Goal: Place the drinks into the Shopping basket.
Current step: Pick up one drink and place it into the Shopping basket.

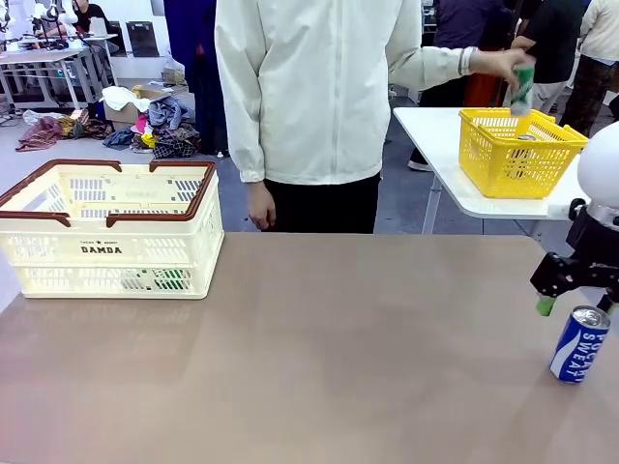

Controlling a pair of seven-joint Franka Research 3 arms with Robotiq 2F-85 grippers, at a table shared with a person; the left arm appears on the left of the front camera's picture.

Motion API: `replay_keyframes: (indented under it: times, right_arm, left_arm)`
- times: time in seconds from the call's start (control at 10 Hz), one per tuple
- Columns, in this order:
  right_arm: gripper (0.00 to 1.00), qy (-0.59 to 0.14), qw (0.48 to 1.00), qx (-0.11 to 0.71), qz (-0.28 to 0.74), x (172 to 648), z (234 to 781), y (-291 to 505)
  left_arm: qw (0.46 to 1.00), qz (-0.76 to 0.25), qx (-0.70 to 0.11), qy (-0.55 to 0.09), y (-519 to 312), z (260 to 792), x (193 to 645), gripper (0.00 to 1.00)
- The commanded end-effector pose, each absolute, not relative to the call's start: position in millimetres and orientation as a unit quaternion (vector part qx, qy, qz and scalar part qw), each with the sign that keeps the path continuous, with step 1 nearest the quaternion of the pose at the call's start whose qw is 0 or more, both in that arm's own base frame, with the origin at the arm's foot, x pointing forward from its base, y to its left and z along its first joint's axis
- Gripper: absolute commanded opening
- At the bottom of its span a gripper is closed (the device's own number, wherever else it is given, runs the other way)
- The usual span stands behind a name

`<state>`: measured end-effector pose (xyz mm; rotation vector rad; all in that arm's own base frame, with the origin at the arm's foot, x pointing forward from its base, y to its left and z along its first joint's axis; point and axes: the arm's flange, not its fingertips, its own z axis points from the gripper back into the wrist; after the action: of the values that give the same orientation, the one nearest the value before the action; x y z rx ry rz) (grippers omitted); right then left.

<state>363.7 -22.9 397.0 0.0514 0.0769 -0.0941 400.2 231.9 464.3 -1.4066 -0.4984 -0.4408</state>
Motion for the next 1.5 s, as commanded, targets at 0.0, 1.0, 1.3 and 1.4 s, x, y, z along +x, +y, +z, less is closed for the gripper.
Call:
replay_keyframes:
  times: [0.0,1.0,1.3,1.4]
  right_arm:
    - [1.0,0.065,0.996,-0.014,-0.055,313,356,-11]
    - [0.0,0.1,0.993,-0.036,-0.058,304,343,-30]
    - [0.0,0.096,0.993,-0.031,-0.064,302,350,-41]
    - [0.0,0.074,0.994,-0.029,-0.071,301,355,-47]
  left_arm:
    - [0.712,-0.202,-0.636,-0.218,231,467,396,1.0]
    - [0.712,-0.202,-0.636,-0.218,231,467,396,1.0]
    - [0.712,-0.202,-0.636,-0.218,231,467,396,1.0]
    - [0.712,-0.202,-0.636,-0.218,231,467,396,1.0]
